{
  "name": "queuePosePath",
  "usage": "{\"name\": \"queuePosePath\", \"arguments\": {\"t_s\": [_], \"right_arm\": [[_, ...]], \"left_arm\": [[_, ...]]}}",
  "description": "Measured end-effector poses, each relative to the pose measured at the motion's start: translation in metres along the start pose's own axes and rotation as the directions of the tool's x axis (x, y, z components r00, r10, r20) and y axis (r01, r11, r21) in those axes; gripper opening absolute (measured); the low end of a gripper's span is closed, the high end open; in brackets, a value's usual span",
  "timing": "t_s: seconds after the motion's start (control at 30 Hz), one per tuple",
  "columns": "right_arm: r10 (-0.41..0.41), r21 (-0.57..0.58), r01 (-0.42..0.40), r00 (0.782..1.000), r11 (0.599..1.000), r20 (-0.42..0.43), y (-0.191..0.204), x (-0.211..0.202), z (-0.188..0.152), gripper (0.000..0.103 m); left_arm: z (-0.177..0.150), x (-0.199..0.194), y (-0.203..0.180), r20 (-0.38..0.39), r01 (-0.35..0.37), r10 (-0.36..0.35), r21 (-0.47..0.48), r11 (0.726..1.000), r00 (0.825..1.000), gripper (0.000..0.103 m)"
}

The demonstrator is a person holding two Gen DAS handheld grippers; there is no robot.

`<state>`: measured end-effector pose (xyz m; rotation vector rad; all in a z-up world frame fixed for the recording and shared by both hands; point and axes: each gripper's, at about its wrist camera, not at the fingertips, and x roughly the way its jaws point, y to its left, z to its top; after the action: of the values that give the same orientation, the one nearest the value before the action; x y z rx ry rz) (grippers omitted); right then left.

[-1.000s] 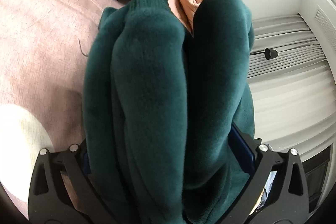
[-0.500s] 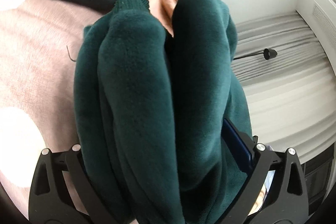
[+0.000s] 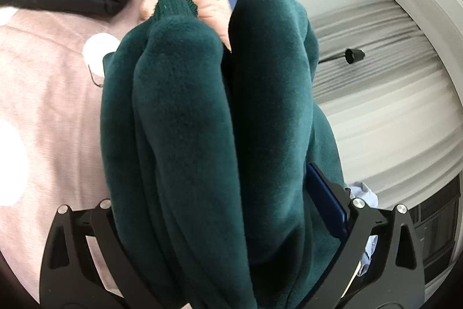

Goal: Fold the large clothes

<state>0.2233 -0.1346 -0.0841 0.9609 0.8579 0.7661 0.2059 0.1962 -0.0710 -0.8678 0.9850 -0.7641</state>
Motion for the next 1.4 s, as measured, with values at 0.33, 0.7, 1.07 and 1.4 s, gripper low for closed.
{"name": "queuePosePath", "arguments": {"t_s": [0.33, 0.7, 1.07, 1.4], "right_arm": [[-0.052, 0.006, 0.051, 0.986, 0.999, 0.159, -0.028, -0.1, 0.008, 0.096], [-0.147, 0.107, 0.116, 0.922, 0.987, 0.358, -0.096, -0.224, 0.009, 0.096], [-0.239, 0.176, 0.169, 0.809, 0.97, 0.536, -0.123, -0.336, 0.055, 0.096], [-0.274, 0.194, 0.195, 0.741, 0.961, 0.613, -0.135, -0.392, 0.157, 0.096]], "left_arm": [[-0.024, 0.084, -0.057, -0.119, 0.07, -0.061, 0.071, 0.995, 0.991, 0.099], [-0.05, 0.231, -0.113, -0.315, 0.148, -0.105, 0.116, 0.982, 0.943, 0.099], [-0.013, 0.39, -0.184, -0.456, 0.238, -0.143, 0.157, 0.959, 0.879, 0.099], [0.059, 0.51, -0.26, -0.487, 0.265, -0.138, 0.202, 0.943, 0.862, 0.099]]}}
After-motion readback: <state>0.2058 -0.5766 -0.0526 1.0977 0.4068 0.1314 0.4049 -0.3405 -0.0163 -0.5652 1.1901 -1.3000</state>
